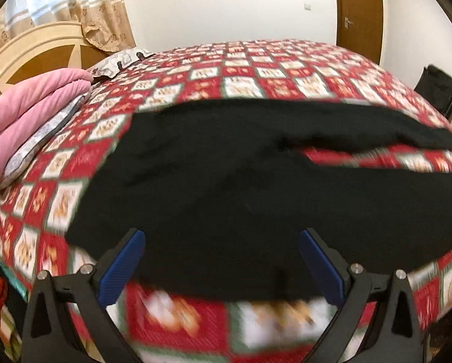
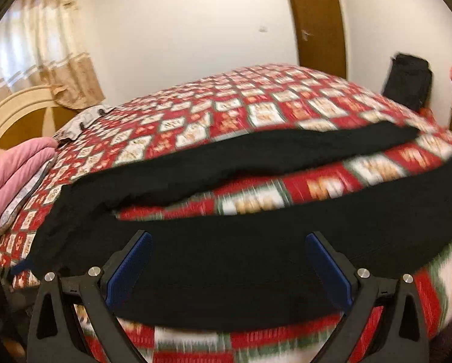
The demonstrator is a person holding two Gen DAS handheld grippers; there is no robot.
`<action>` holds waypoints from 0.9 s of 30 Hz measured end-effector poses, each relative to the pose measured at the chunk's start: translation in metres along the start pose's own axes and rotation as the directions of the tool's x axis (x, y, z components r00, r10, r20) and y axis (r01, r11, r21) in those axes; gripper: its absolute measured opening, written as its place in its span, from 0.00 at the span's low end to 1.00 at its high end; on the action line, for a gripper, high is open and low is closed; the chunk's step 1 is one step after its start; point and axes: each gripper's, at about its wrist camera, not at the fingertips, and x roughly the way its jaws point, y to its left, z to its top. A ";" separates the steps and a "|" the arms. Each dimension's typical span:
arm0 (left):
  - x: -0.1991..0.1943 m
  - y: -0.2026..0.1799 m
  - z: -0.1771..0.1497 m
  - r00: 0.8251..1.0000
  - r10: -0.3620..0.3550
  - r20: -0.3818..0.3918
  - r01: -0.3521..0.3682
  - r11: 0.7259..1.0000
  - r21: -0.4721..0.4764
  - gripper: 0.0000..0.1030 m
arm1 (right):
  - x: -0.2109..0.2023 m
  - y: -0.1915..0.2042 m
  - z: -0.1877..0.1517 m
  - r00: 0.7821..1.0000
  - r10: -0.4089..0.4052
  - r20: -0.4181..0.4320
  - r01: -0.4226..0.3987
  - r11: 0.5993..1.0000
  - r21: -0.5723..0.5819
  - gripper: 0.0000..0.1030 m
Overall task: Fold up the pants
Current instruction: 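Lower the left tool onto the black pants and close it while the right tool grasps the pants too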
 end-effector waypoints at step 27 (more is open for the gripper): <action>0.201 0.128 0.147 0.975 -0.057 -0.217 0.029 0.992 -0.126 1.00 | 0.228 0.086 0.136 0.916 0.160 -0.369 -0.320 0.845 -0.429 0.73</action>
